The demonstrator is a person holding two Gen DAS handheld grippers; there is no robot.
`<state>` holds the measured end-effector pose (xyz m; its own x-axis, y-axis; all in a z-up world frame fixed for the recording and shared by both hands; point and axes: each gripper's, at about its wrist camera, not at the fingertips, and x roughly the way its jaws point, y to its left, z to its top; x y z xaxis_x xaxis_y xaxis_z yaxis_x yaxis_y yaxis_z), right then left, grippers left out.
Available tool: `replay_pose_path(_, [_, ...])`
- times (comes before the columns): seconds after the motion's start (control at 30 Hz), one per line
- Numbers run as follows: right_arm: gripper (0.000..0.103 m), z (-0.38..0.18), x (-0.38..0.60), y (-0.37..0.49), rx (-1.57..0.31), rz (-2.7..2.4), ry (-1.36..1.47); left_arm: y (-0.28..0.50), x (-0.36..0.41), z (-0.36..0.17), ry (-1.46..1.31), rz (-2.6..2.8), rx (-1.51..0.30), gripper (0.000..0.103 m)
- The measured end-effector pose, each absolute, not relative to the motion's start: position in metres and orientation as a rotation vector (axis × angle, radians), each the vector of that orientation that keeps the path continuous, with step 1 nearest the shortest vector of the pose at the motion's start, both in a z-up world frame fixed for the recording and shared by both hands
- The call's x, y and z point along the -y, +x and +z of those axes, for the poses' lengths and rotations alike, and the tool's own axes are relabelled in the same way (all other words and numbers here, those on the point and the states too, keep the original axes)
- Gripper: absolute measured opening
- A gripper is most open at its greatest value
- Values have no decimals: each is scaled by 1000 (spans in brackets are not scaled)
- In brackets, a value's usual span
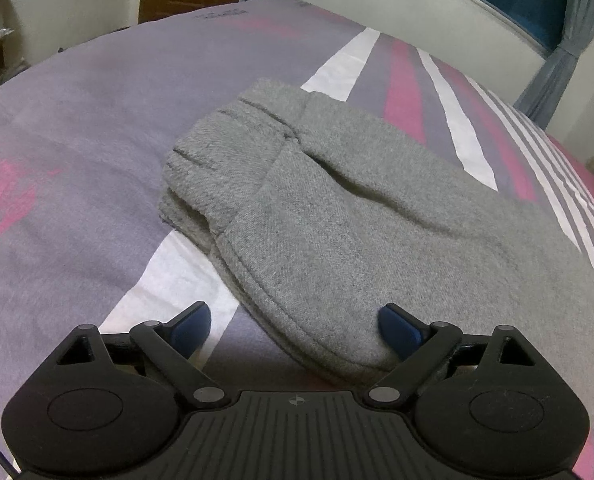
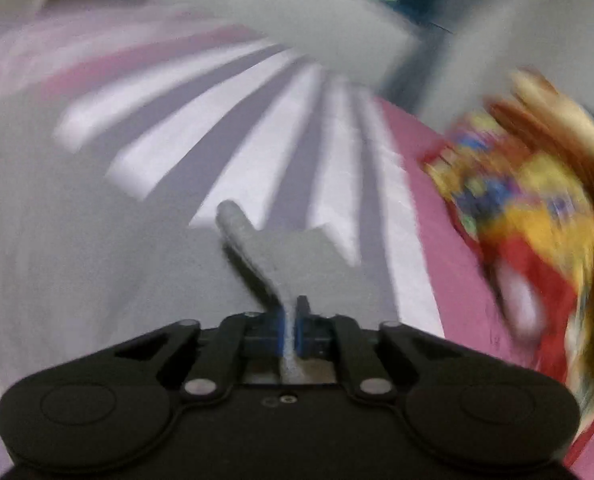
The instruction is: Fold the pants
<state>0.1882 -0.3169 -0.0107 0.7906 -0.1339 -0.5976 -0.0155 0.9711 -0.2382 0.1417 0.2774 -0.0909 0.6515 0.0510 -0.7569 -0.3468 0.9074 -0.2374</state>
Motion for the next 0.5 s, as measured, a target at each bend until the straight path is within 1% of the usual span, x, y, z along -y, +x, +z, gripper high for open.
replay_pose_path(0.07, [5,7,352,169,-598,-125,-51,141,-277,-92,-377,230,-829,92])
replay_pose_path(0.17, [5,12,408,132,-546,-178,223,139,-276,-93,-374,229,-821,92])
replay_pose_path(0.27, [4,-18,451,103,-559,-229,434,138,-275,-93,-372,231,-819,92])
replay_pose_path(0.37, [5,-73,483,103,-693,-264,623,139,-274,-92,-368,232,-831,92])
replay_pose_path(0.4, [4,-81,486,102,-692,-258,658,140,-275,-89,-363,234,-839,92])
replay_pose_path(0.47, [5,-81,485,102,-668,-265,670,139,-277,-80,-344,261,-833,92])
replay_pose_path(0.5, [7,-79,484,102,-667,-267,671,135,-278,-75,-336,282,-806,92])
